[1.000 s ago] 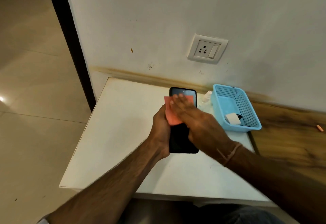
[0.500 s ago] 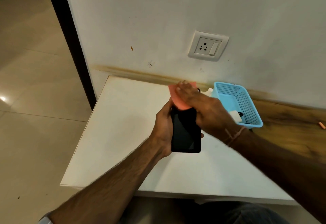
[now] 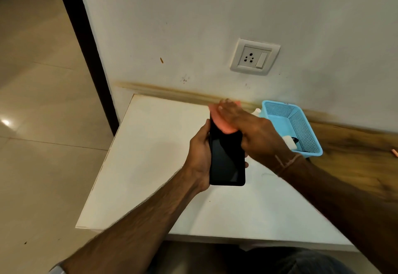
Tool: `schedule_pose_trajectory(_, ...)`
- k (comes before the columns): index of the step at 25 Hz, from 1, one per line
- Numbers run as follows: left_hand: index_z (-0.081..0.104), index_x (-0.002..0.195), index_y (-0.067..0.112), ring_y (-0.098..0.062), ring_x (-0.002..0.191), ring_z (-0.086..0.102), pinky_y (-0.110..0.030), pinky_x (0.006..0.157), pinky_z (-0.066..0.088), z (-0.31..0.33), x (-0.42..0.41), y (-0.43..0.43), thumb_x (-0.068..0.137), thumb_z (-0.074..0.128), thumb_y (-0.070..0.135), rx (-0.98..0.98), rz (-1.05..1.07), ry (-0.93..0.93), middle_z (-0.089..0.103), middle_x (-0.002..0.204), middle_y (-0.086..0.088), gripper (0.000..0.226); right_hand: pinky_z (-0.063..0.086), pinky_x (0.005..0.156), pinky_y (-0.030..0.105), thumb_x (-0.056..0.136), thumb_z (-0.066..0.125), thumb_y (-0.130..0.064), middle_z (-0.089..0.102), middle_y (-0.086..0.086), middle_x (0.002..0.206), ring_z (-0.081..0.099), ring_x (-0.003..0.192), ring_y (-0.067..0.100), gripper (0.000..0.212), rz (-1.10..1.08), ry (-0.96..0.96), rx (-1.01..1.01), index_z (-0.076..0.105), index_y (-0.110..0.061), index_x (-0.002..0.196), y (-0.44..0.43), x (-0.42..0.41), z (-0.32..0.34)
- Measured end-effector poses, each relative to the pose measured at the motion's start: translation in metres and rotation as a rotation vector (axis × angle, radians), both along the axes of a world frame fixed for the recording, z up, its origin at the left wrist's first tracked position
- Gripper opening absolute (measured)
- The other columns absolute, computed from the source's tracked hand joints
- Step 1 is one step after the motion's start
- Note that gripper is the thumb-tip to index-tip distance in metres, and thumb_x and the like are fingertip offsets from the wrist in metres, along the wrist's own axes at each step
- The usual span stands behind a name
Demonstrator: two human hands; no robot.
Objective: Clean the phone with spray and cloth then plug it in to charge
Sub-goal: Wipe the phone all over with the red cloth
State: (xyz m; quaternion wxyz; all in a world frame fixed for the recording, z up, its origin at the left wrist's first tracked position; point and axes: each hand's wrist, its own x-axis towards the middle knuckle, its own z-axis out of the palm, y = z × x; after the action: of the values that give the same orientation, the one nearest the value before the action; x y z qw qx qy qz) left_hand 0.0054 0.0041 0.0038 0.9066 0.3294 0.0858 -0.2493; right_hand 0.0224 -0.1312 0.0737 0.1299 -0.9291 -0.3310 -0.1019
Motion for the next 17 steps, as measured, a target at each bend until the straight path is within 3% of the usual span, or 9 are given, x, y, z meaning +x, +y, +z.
schedule_pose_trajectory(3, 0.077, 0.112, 0.015, -0.030, 0.091, 0.075, -0.038, 0.072, 0.061, 0.002, 0.001, -0.002, 0.098, 0.044, 0.055, 0.035, 0.057, 0.000, 0.076, 0.108, -0.013, 0.053, 0.029, 0.112, 0.031, 0.079, 0.047, 0.015, 0.031, 0.007, 0.152, 0.027, 0.142, 0.021, 0.069, -0.158, 0.013, 0.110, 0.038, -0.009, 0.143, 0.021, 0.001, -0.004)
schedule_pose_trajectory(7, 0.079, 0.108, 0.017, -0.026, 0.092, 0.076, -0.032, 0.071, 0.061, 0.001, -0.001, 0.001, 0.099, 0.044, 0.051, 0.043, 0.079, 0.006, 0.077, 0.107, -0.010, 0.050, 0.037, 0.105, 0.032, 0.077, 0.045, 0.017, 0.022, 0.004, 0.156, 0.018, 0.145, 0.020, 0.077, -0.075, 0.022, 0.018, 0.030, -0.013, 0.147, 0.028, -0.005, -0.017)
schedule_pose_trajectory(11, 0.075, 0.112, 0.017, -0.026, 0.080, 0.073, -0.031, 0.063, 0.058, 0.004, 0.001, 0.000, 0.100, 0.036, 0.061, 0.088, 0.084, 0.008, 0.076, 0.098, -0.010, 0.060, 0.035, 0.110, 0.035, 0.084, 0.052, 0.008, 0.022, 0.004, 0.156, 0.022, 0.144, 0.019, 0.073, -0.375, 0.029, 0.113, 0.026, -0.014, 0.148, 0.007, 0.000, -0.015)
schedule_pose_trajectory(14, 0.076, 0.114, 0.016, -0.026, 0.091, 0.075, -0.031, 0.069, 0.061, 0.006, 0.000, 0.001, 0.099, 0.041, 0.057, 0.044, 0.087, 0.030, 0.077, 0.108, -0.010, 0.057, 0.028, 0.109, 0.027, 0.081, 0.047, 0.013, 0.021, 0.005, 0.156, 0.019, 0.145, 0.022, 0.075, -0.276, 0.011, 0.102, 0.027, -0.013, 0.148, 0.028, -0.010, -0.022)
schedule_pose_trajectory(17, 0.076, 0.114, 0.014, -0.027, 0.097, 0.075, -0.033, 0.072, 0.062, 0.007, -0.001, 0.001, 0.097, 0.047, 0.052, -0.022, 0.087, 0.039, 0.075, 0.114, -0.012, 0.051, 0.036, 0.103, 0.029, 0.077, 0.044, 0.017, 0.023, 0.003, 0.156, 0.019, 0.145, 0.021, 0.077, -0.100, 0.020, 0.015, 0.030, -0.012, 0.148, 0.030, -0.015, -0.020)
